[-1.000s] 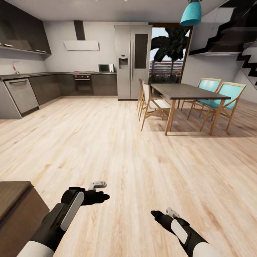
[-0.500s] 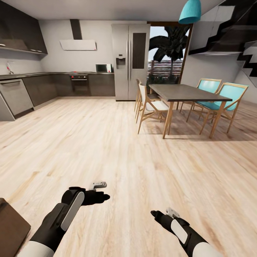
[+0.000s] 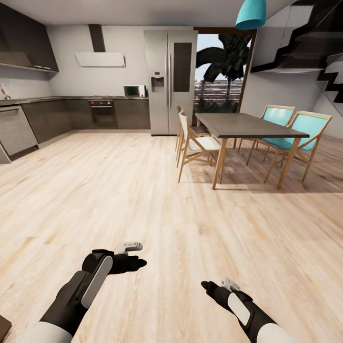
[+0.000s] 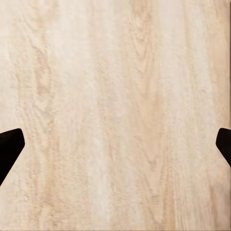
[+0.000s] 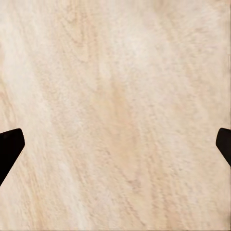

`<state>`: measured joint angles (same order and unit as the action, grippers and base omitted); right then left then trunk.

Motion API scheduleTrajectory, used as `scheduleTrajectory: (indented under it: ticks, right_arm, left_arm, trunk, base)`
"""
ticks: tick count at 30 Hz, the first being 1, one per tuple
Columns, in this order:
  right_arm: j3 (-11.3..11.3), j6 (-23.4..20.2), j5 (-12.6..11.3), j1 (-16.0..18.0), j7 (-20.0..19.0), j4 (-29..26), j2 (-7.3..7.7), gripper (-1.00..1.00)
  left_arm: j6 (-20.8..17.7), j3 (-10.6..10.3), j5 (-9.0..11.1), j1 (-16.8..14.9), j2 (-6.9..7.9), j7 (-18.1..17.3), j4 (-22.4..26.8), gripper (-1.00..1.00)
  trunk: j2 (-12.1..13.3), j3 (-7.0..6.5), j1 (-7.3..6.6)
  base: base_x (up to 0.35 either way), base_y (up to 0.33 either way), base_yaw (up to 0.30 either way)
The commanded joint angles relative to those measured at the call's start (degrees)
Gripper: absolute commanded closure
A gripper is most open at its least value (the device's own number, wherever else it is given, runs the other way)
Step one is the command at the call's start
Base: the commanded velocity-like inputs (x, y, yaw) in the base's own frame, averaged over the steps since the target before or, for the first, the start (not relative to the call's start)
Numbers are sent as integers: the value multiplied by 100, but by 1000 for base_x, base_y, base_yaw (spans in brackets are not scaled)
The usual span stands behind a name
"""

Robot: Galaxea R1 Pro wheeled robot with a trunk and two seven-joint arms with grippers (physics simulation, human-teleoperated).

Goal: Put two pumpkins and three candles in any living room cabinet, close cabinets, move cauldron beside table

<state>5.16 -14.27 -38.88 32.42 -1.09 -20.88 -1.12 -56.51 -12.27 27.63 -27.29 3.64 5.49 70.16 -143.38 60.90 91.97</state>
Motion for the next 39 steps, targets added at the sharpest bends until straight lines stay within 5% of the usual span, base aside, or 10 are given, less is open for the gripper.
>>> scheduleTrajectory:
  ticks: [1, 39]
  right_arm:
    - [20, -15, -10, 1, 1, -4, 0, -100]
    - [86, -15, 54, 1, 10, -13, -29, -100]
  left_arm:
    - [-18, -12, 58, -4, 5, 58, 6, -100]
    - [-9, -11, 66, -4, -41, 58, -44, -100]
  trunk:
    - [-2, 5, 1]
    - [-2, 5, 1]
  base:
    - [148, -265, 60]
    - [-37, -221, 263]
